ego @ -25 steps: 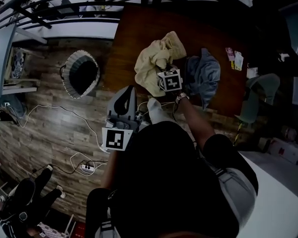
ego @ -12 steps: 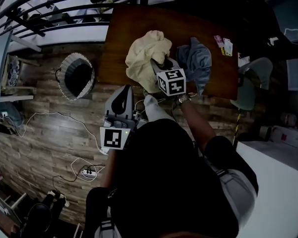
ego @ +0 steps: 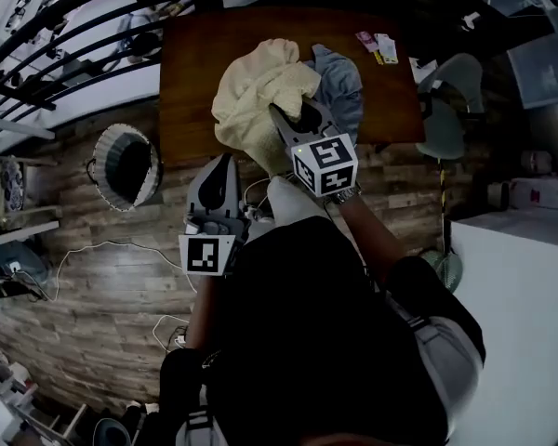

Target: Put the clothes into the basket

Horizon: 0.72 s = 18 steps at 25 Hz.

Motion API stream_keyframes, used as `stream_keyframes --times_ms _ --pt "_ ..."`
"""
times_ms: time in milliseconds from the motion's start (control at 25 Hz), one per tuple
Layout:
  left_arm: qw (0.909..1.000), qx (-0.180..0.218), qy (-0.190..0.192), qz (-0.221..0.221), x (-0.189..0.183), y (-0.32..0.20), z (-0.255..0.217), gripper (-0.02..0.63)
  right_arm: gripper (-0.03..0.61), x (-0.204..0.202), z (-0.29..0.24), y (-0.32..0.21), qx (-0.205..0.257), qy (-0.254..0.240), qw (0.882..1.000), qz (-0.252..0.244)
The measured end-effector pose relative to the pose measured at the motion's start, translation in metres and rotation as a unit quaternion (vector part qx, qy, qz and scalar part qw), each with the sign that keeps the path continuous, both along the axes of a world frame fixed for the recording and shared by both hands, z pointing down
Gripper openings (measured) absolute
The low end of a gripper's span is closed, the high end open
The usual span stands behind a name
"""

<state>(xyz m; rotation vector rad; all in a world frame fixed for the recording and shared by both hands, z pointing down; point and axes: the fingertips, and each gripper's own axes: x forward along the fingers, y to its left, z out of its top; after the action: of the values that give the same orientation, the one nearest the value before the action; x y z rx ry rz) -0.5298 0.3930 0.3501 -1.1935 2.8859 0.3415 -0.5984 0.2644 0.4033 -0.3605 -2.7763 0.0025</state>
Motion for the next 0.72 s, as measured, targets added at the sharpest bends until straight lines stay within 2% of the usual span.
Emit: stream_keyframes --times_ms 440,720 --pt "0.9952 0.005 -0.010 0.098 0.002 -0.065 -0.010 0.012 0.146 0.053 -0.051 -0.066 0.004 -0.064 0.994 0.093" --pt "0.9868 0.018 -0.024 0.159 0.026 -0.130 -0.024 0.013 0.147 0.106 -0.065 -0.122 0.012 -0.083 0.985 0.148"
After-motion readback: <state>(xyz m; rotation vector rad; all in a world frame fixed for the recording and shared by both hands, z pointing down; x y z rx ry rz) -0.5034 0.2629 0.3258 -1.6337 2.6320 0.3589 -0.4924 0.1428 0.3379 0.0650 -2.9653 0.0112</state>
